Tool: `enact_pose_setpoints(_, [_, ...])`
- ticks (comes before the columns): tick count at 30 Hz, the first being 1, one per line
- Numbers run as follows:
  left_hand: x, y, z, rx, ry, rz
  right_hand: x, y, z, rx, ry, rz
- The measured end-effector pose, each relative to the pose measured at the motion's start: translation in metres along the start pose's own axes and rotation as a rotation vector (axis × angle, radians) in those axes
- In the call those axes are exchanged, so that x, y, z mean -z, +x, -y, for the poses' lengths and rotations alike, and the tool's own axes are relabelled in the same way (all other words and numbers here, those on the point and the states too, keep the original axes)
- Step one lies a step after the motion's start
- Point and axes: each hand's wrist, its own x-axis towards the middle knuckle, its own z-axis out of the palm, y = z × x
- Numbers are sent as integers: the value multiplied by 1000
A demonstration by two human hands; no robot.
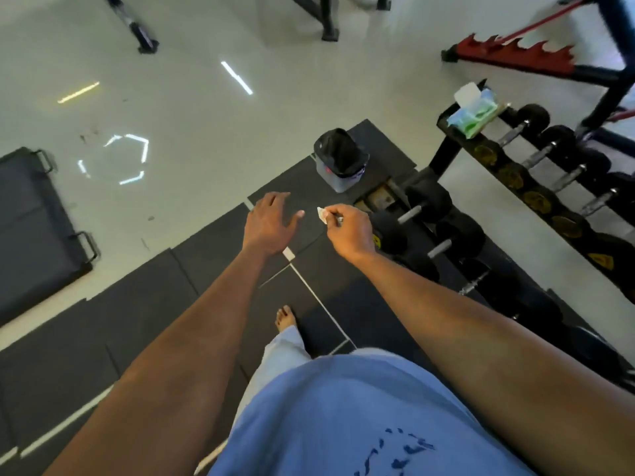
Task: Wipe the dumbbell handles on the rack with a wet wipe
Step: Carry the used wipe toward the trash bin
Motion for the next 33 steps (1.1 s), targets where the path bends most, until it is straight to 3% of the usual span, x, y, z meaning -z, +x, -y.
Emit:
enact_pose_setpoints(11, [13, 298, 12, -281, 78, 178, -45, 230, 8, -276, 54, -248])
enact_pose_setpoints(19, [-28, 474, -6, -320, 90, 317, -55, 385, -21, -491, 172, -314])
enact_pose_setpoints(25, [-87, 594, 5, -382, 121, 446, -81, 486, -62, -751, 261, -397])
enact_pose_setpoints(33, [-218, 724, 42, -459, 134, 593, -174, 606, -157, -1022, 337, -461])
